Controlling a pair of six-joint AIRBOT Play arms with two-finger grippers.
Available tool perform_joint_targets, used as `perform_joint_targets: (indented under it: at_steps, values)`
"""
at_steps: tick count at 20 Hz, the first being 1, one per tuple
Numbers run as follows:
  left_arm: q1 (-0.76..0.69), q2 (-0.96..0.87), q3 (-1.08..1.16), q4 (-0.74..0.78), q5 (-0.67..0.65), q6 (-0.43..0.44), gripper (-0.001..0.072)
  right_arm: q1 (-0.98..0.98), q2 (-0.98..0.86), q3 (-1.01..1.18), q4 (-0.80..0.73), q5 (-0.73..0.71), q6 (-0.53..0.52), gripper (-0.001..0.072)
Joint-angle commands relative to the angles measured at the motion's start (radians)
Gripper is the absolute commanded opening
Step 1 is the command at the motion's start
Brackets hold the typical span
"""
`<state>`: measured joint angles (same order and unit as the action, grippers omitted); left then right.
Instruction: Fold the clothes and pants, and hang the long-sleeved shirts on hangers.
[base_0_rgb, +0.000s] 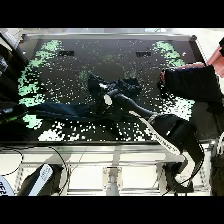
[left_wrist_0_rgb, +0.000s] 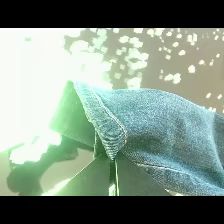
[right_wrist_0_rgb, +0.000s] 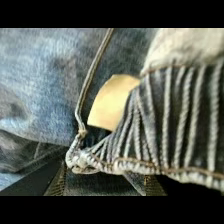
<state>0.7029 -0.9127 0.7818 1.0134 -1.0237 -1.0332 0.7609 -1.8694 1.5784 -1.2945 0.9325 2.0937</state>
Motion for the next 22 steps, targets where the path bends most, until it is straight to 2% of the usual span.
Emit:
perform_joint_targets:
  at_steps: [1, 7, 11, 14, 18, 20, 21, 22]
  values:
    - [0.001, 0.0, 0.0, 0.0, 0.003, 0.0, 0.0022, -0.001, -0.003, 0.045, -0.059, -0.007, 0.015, 0.0477]
    - [0.001, 0.0, 0.0, 0.0, 0.003, 0.0, 0.0023, -0.001, -0.008, 0.12, -0.177, 0.029, 0.053, 0.0438]
    - [0.001, 0.0, 0.0, -0.003, 0.003, 0.0, 0.0023, -0.001, -0.039, 0.121, -0.129, 0.077, 0.052, 0.0442]
    - [0.001, 0.0, 0.0, -0.003, 0.003, 0.0, 0.0023, 0.002, -0.053, 0.121, -0.069, 0.077, 0.047, 0.0443]
    - [0.001, 0.0, 0.0, -0.004, 0.003, 0.0, 0.0023, 0.007, -0.055, 0.121, -0.071, 0.048, 0.048, 0.0426]
    - [-0.01, 0.0, 0.0, -0.003, 0.003, 0.0, 0.0022, 0.006, -0.055, 0.121, -0.057, 0.032, 0.041, 0.0115]
    - [-0.026, 0.0, 0.0, -0.003, 0.002, 0.0, 0.0022, 0.006, -0.055, 0.121, -0.044, 0.027, 0.031, 0.0032]
    - [-0.046, 0.0, 0.0, -0.003, 0.002, 0.0, 0.0022, 0.006, -0.053, 0.125, -0.035, 0.031, 0.021, 0.0031]
